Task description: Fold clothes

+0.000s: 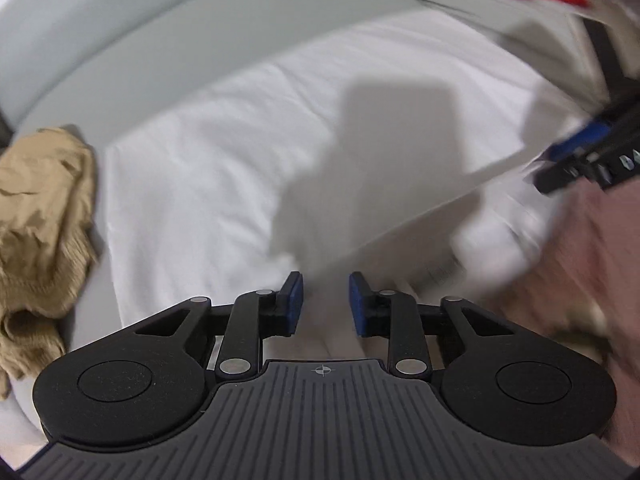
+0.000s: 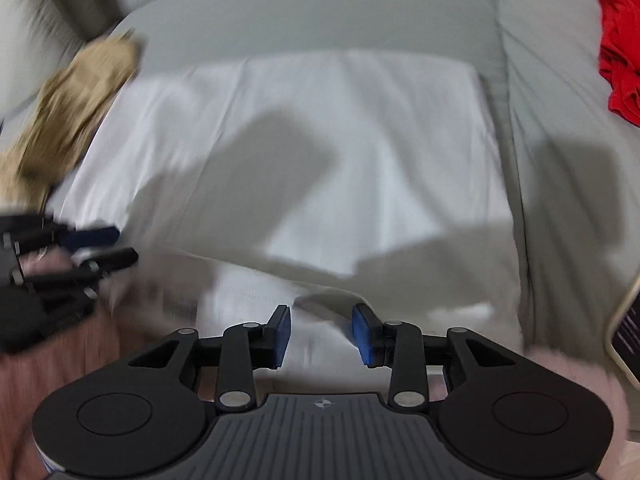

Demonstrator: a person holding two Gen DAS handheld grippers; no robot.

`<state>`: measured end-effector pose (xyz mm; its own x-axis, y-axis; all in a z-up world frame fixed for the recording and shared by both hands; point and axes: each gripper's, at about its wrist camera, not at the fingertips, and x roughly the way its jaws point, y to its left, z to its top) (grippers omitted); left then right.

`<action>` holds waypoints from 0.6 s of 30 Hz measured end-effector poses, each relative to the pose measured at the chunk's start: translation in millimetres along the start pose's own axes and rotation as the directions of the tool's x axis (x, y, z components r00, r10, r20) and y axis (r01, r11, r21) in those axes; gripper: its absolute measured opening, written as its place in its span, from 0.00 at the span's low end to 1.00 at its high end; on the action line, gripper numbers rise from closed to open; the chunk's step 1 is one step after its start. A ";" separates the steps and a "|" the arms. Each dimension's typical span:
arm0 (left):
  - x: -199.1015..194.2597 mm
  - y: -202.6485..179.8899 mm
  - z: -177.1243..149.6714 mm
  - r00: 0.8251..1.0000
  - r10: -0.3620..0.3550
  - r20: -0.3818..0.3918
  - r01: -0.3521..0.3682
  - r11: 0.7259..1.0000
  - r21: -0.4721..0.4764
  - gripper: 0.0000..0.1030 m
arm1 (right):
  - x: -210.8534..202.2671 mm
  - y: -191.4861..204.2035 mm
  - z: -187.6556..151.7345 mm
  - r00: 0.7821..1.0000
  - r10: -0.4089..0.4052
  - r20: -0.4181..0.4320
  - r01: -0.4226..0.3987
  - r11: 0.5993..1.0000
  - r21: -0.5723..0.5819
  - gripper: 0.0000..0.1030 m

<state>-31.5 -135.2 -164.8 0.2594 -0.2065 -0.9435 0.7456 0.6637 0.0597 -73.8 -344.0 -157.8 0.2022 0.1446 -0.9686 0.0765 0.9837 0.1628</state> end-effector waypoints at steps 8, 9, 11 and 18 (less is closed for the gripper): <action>-29.3 -1.8 -23.5 0.989 0.090 0.118 -0.070 0.984 -0.163 0.56 | -29.7 4.6 -25.7 0.981 -0.025 0.192 0.021 1.000 0.023 0.43; -28.8 -2.4 -19.5 0.987 0.105 0.125 -0.082 0.980 -0.180 0.56 | -28.8 6.2 -23.9 0.978 -0.022 0.205 0.018 1.000 0.026 0.42; -27.6 -3.6 -10.7 0.982 0.135 0.132 -0.105 0.971 -0.213 0.57 | -23.6 13.6 -17.5 0.969 -0.008 0.247 0.001 1.000 0.026 0.41; -2.4 -20.3 17.2 0.974 0.183 0.134 -0.137 0.945 -0.296 0.72 | 5.0 41.9 -0.9 0.943 -0.031 0.332 0.020 0.999 0.037 0.23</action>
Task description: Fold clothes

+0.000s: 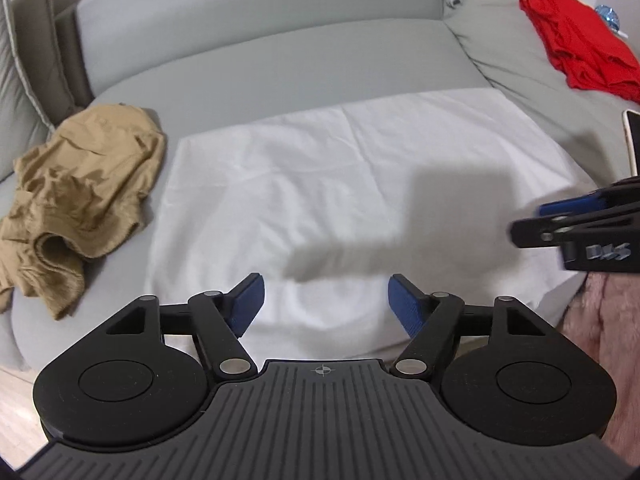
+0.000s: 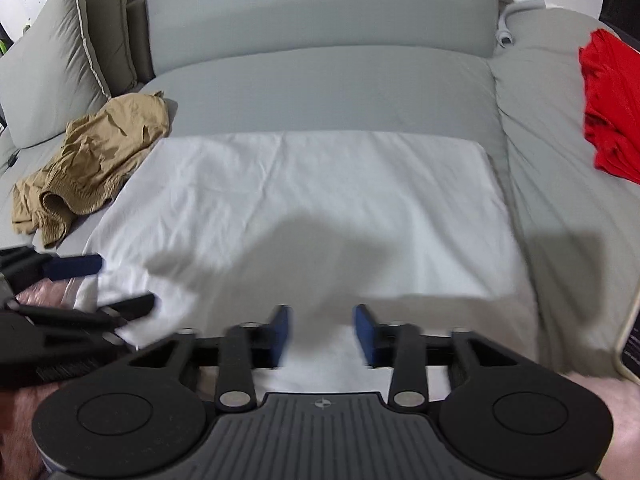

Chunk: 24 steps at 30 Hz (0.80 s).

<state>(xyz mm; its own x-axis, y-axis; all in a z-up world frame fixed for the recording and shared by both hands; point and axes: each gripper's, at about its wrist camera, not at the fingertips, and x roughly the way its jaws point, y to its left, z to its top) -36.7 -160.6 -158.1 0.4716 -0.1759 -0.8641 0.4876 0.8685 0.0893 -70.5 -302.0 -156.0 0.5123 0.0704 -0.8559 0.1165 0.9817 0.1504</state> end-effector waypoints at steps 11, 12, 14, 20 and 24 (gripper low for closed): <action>20.3 -21.0 -25.4 0.999 0.021 -0.050 -0.018 0.998 0.061 0.72 | 12.8 -1.3 -23.3 0.999 -0.039 -0.029 0.040 0.999 0.028 0.34; 21.9 -22.4 -27.9 0.998 0.022 -0.062 -0.017 0.997 0.070 0.73 | 14.2 -1.1 -25.6 0.998 -0.043 -0.034 0.044 0.999 0.031 0.34; 24.6 -25.4 -32.7 0.996 0.026 -0.084 -0.019 0.996 0.091 0.77 | 13.9 -0.8 -32.4 0.998 -0.047 -0.039 0.049 0.998 0.037 0.35; 15.7 -26.4 -41.7 0.995 0.026 -0.101 -0.016 0.995 0.097 0.77 | 4.2 -2.5 -44.4 0.991 -0.050 -0.120 0.063 0.992 0.108 0.37; -0.4 -20.3 -43.8 0.999 -0.008 -0.049 0.010 0.999 0.042 0.77 | -8.9 -11.2 -49.4 0.997 -0.034 -0.068 0.045 0.986 0.163 0.39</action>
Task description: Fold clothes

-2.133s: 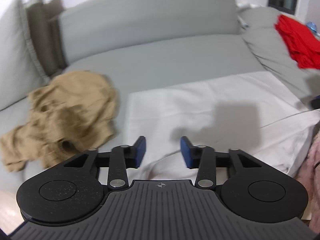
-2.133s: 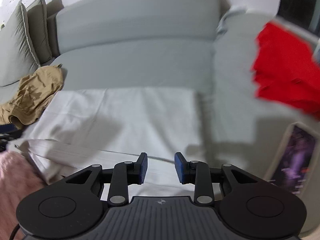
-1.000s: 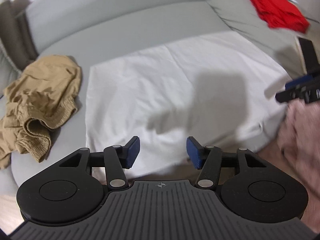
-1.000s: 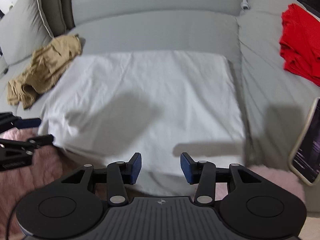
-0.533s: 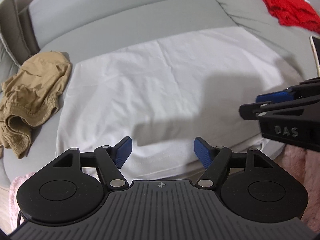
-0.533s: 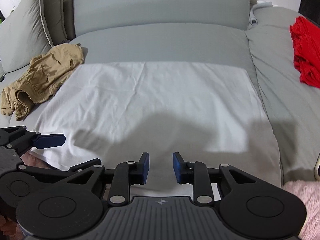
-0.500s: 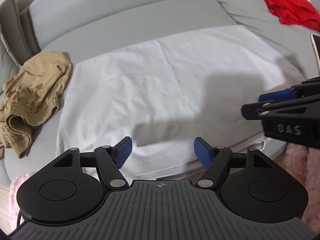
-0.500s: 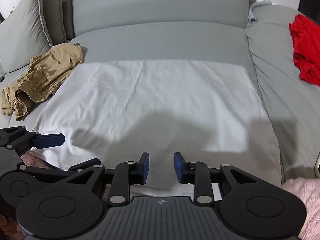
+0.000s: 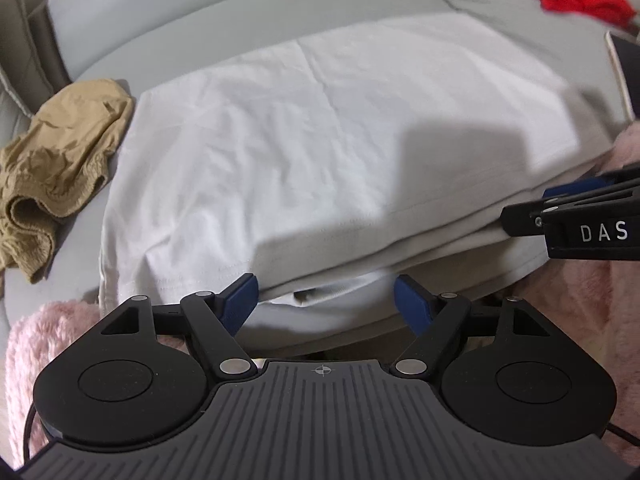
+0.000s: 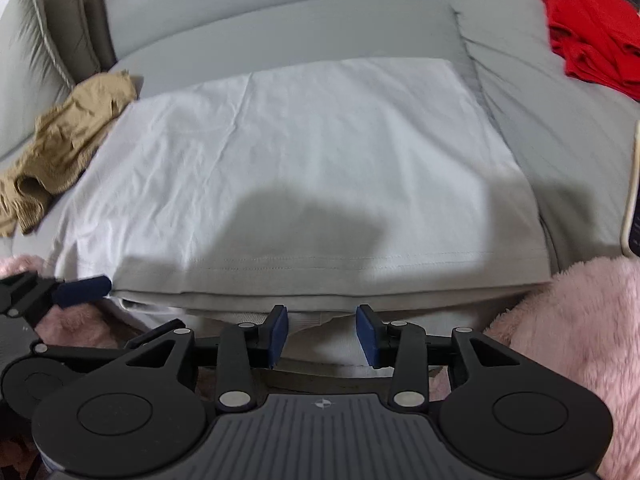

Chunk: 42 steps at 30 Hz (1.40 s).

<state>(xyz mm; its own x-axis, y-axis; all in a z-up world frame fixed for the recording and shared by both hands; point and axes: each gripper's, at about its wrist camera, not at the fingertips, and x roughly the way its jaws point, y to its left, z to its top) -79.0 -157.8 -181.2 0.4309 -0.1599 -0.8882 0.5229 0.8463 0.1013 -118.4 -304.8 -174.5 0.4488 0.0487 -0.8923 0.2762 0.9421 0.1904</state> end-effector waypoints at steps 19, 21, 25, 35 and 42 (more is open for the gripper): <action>9.1 49.3 55.1 0.990 0.003 0.144 0.020 0.987 -0.162 0.77 | -6.1 -20.1 47.6 0.967 0.037 0.253 -0.034 0.999 -0.016 0.40; 19.7 65.1 73.6 0.984 0.020 0.179 0.012 0.984 -0.176 0.77 | 1.1 -22.0 63.9 0.958 0.009 0.288 0.005 0.999 -0.048 0.29; 46.9 98.1 103.9 0.980 0.049 0.194 -0.006 0.976 -0.216 0.57 | 34.6 -31.9 108.7 0.950 -0.059 0.306 0.092 0.991 -0.095 0.04; 105.8 146.5 153.6 0.978 0.002 0.211 0.048 0.971 -0.235 0.18 | 88.6 -61.5 173.4 0.944 -0.053 0.325 0.065 0.998 -0.027 0.04; 152.8 173.9 156.8 0.994 0.050 0.100 -0.019 0.958 -0.286 0.07 | 122.6 -67.9 175.0 0.944 -0.143 0.297 0.177 0.980 -0.090 0.09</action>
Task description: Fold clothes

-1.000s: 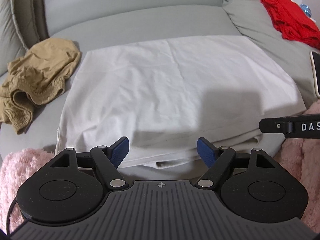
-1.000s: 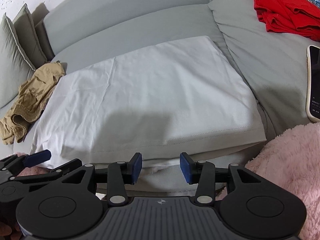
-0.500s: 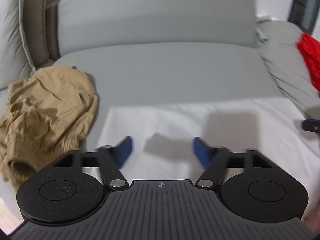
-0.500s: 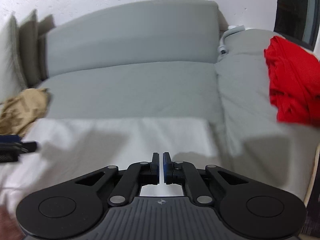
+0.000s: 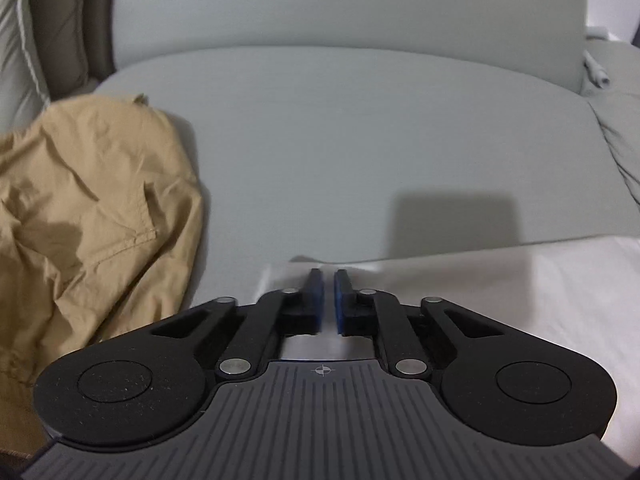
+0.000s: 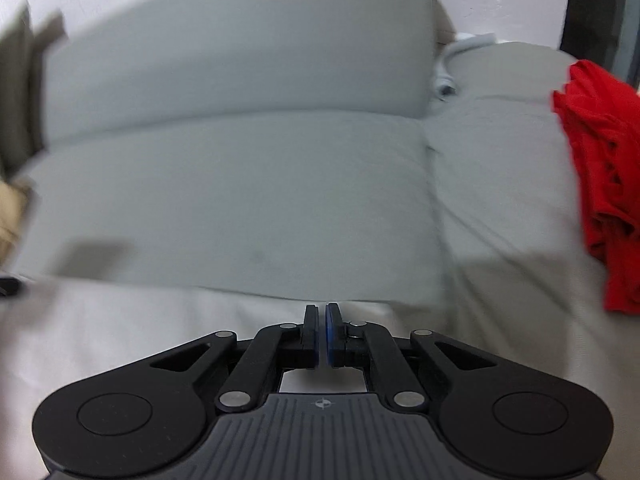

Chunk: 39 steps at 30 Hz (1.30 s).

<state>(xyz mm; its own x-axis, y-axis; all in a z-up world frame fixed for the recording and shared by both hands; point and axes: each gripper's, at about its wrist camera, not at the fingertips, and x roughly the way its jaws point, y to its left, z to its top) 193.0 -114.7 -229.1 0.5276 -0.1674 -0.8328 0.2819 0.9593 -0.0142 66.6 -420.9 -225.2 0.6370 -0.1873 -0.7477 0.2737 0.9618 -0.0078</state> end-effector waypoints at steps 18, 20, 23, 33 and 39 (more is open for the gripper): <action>-133.6 -62.1 -109.7 0.993 -0.090 -0.082 0.100 0.986 0.133 0.55 | -122.7 58.3 -62.2 0.962 0.227 -0.152 -0.223 0.974 0.044 0.21; -142.8 -75.8 -130.3 0.991 -0.101 -0.093 0.114 0.982 0.150 0.56 | -131.9 70.0 -73.5 0.954 0.243 -0.176 -0.241 0.970 0.036 0.22; -160.6 -93.8 -153.2 0.991 -0.097 -0.093 0.113 0.975 0.194 0.57 | -142.1 78.4 -83.5 0.952 0.239 -0.191 -0.237 0.971 0.035 0.24; -164.2 -100.2 -169.7 0.991 -0.049 -0.126 0.076 0.972 0.221 0.68 | -162.4 82.7 -114.2 0.941 0.119 -0.318 -0.134 0.991 -0.026 0.31; -186.4 -107.3 -182.8 0.995 -0.036 -0.092 0.056 0.973 0.222 0.73 | -188.3 44.7 -121.2 0.938 0.226 -0.264 -0.170 0.961 0.219 0.43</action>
<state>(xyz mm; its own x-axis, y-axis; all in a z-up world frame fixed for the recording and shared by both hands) -82.1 -144.8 -173.5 0.4408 -0.1805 -0.8793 0.4819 0.8740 0.0622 -128.5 -318.4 -165.2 0.4691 0.0948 -0.8781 0.3119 0.9124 0.2652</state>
